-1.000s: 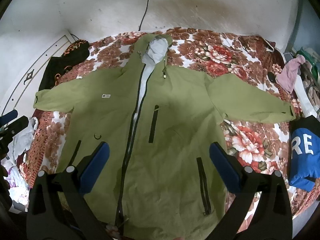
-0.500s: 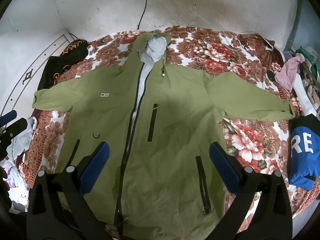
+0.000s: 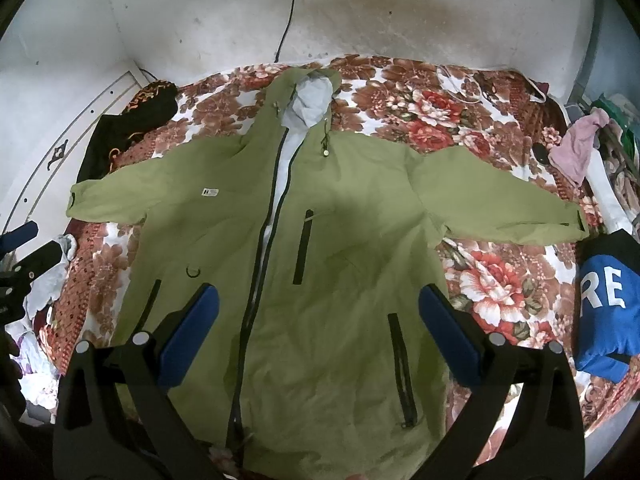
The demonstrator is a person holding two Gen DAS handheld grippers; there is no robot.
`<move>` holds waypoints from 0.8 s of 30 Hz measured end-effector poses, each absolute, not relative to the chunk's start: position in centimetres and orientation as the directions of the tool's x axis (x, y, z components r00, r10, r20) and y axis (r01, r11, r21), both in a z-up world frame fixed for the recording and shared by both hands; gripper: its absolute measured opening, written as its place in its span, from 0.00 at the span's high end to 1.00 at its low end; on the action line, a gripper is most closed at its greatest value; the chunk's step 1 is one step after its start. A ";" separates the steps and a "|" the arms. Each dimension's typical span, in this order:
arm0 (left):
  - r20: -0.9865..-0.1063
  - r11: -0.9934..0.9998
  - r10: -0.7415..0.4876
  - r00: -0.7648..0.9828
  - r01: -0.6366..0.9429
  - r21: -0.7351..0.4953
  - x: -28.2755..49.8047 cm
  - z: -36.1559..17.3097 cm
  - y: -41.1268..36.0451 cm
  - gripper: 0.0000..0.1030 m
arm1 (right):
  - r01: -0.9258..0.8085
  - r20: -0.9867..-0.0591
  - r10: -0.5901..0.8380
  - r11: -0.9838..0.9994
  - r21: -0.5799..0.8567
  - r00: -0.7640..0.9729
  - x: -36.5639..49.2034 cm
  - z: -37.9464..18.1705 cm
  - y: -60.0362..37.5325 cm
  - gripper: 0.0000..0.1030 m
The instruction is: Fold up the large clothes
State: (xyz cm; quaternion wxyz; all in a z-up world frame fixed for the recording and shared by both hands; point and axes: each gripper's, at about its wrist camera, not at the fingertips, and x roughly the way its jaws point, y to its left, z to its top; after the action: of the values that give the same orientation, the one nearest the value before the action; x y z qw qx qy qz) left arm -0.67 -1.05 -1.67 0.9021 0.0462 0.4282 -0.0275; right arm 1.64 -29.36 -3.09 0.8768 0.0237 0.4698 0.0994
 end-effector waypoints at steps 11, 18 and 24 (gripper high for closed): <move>-0.802 0.999 0.021 0.597 0.016 0.039 0.4 0.2 -3.9 0.05 | -0.212 -0.831 0.216 0.970 0.121 0.513 3.5 -0.5 -34.6 0.04; -0.813 0.997 -0.036 0.581 0.075 0.010 3.9 -1.1 -1.2 0.05 | -0.194 -0.851 0.197 0.974 0.114 0.487 6.5 -1.8 -33.7 0.04; -0.822 0.984 -0.126 0.556 0.177 -0.031 10.3 -2.6 3.5 0.05 | -0.235 -0.862 0.215 0.965 0.116 0.459 9.7 -2.1 -28.6 0.04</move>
State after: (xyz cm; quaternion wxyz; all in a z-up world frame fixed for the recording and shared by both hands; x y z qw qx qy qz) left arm 10.25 3.48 -2.62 0.8816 0.0273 0.4633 -0.0859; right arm 9.66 -28.59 -2.12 0.8540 -0.0097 0.5033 0.1318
